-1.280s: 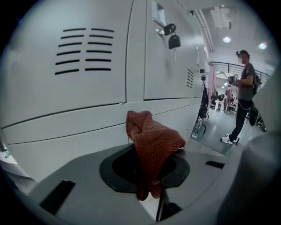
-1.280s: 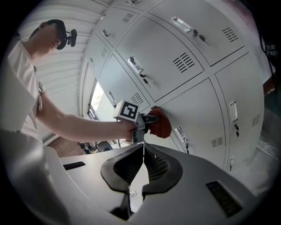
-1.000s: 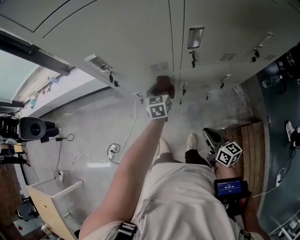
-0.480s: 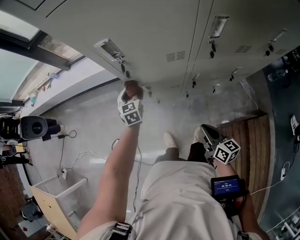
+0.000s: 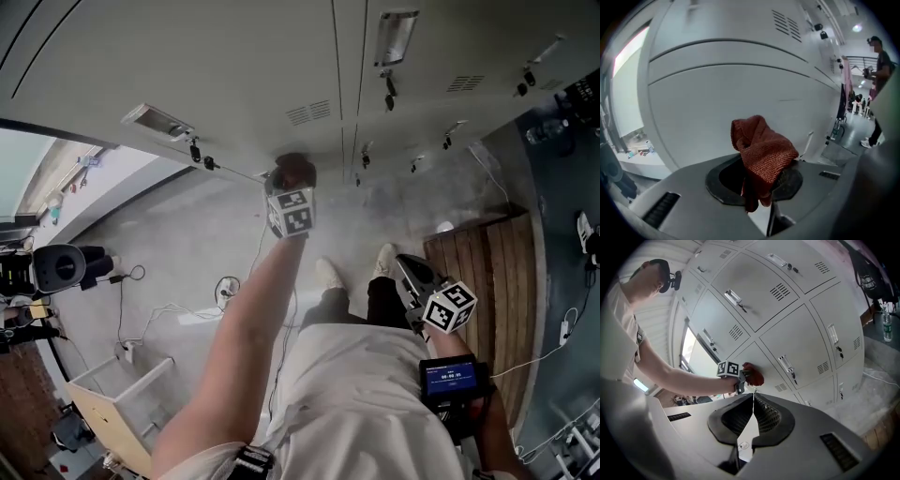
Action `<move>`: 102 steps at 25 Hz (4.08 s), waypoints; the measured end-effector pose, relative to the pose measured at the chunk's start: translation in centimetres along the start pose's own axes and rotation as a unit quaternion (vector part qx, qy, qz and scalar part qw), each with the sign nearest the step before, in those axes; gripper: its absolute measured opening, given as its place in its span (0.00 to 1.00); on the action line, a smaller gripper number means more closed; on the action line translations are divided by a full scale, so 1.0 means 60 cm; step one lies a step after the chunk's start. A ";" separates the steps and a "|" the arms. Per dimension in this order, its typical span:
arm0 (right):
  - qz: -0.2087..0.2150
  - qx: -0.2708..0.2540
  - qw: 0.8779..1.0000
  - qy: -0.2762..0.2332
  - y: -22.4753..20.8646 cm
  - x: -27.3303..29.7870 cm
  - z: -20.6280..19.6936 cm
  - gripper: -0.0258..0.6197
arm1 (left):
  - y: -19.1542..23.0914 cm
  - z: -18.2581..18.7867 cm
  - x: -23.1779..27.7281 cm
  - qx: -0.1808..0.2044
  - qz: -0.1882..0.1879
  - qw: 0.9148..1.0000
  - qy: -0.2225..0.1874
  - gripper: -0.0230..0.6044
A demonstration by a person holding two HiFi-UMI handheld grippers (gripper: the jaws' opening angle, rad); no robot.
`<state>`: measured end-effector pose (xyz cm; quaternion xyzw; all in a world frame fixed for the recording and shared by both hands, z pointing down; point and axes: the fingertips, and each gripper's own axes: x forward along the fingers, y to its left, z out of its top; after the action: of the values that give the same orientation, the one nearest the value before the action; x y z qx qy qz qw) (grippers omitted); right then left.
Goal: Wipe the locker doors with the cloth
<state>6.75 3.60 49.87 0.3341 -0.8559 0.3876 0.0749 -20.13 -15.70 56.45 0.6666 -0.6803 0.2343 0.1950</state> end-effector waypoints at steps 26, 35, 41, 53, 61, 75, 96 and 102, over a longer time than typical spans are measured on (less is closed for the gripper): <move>0.047 -0.011 0.997 0.056 0.039 0.060 -0.024 0.07 | 0.122 -0.083 -0.013 0.054 0.039 0.997 0.037 0.15; 0.032 0.022 0.997 0.061 0.021 0.089 -0.078 0.07 | 0.245 -0.184 -0.003 -0.035 0.111 0.990 0.074 0.15; 0.032 0.029 0.997 0.064 -0.005 0.061 -0.076 0.07 | 0.134 -0.180 0.034 -0.072 0.099 0.989 0.077 0.15; 0.022 0.006 0.997 0.073 -0.099 -0.015 -0.020 0.07 | -0.221 -0.063 0.113 0.027 -0.039 0.999 0.008 0.15; 0.020 -0.002 0.996 0.090 -0.105 -0.012 -0.023 0.07 | -0.159 -0.108 0.122 -0.015 -0.004 0.999 0.037 0.15; 0.032 0.006 0.995 0.095 -0.014 0.064 -0.076 0.07 | 0.082 -0.221 0.088 0.000 0.086 0.992 0.089 0.15; 0.034 -0.032 0.997 0.058 -0.109 0.060 -0.076 0.07 | -0.217 -0.180 0.194 0.100 -0.045 0.994 0.001 0.15; 0.061 -0.054 0.994 0.067 -0.106 0.114 -0.097 0.07 | -0.080 -0.261 0.189 0.082 0.023 0.996 0.022 0.15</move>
<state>4.75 1.19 60.44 0.2502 -0.8872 0.3666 0.1263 -16.47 -15.92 76.04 0.6592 -0.6696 0.3080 0.1490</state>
